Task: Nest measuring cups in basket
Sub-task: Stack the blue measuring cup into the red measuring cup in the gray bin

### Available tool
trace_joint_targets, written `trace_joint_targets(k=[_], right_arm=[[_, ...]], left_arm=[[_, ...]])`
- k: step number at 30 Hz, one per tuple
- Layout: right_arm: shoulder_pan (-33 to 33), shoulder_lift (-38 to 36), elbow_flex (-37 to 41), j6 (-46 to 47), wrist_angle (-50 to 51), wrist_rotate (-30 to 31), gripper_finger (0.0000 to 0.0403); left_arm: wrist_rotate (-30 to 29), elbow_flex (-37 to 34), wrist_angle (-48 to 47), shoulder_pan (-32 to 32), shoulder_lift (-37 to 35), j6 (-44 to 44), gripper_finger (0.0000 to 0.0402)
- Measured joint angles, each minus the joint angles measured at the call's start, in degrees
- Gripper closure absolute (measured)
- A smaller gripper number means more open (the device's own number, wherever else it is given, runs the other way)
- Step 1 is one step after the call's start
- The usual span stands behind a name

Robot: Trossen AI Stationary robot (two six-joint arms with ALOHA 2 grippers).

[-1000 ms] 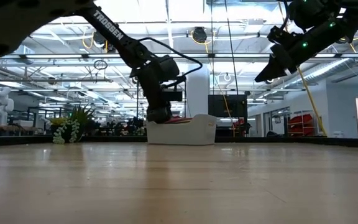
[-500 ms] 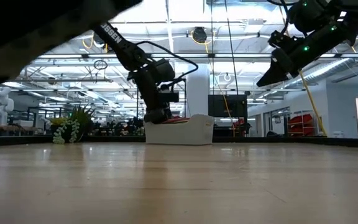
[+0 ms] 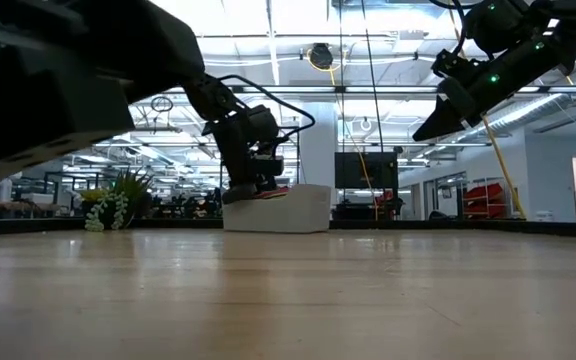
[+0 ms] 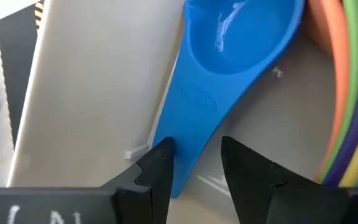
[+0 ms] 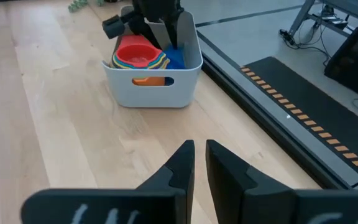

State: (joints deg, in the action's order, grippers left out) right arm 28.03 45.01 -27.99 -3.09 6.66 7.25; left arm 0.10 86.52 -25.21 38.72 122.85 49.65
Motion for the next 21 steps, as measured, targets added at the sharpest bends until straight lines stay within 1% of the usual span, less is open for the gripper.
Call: trace_joint_targets(k=[3,5,7,11,12,14,18,21], right_arm=[[0.0,0.0,0.0,-0.11,0.02,0.02,0.0369],[0.0,0.0,0.0,-0.13,0.02,0.02,0.0369],[0.0,0.0,0.0,-0.13,0.0,0.01,0.0369],[0.0,0.0,0.0,-0.13,0.02,-0.02,0.0369],[0.0,0.0,0.0,-0.13,0.02,-0.02,0.0369],[0.0,0.0,0.01,-0.13,0.02,-0.02,0.0369],[0.0,0.0,0.0,-0.09,1.29,-1.36,0.0369],[-0.02,0.0,0.04,0.75,2.49,-1.57,0.0369]], left_arm=[[-0.02,-0.02,0.0,-0.03,0.04,0.02,0.0268],[-0.32,-0.06,0.21,-0.15,0.09,0.27,0.0281],[-0.49,-0.07,0.59,-0.22,0.13,0.69,0.0307],[-0.83,-0.12,1.84,-0.75,0.11,0.91,0.0374],[-0.64,-0.07,2.2,-0.97,0.05,0.86,0.0385],[-1.82,-0.06,2.69,-1.49,0.05,0.79,0.039],[-7.67,-0.17,3.2,-3.11,-0.14,0.88,0.0393],[-9.14,-0.32,3.81,-3.8,-0.87,0.85,0.0395]])
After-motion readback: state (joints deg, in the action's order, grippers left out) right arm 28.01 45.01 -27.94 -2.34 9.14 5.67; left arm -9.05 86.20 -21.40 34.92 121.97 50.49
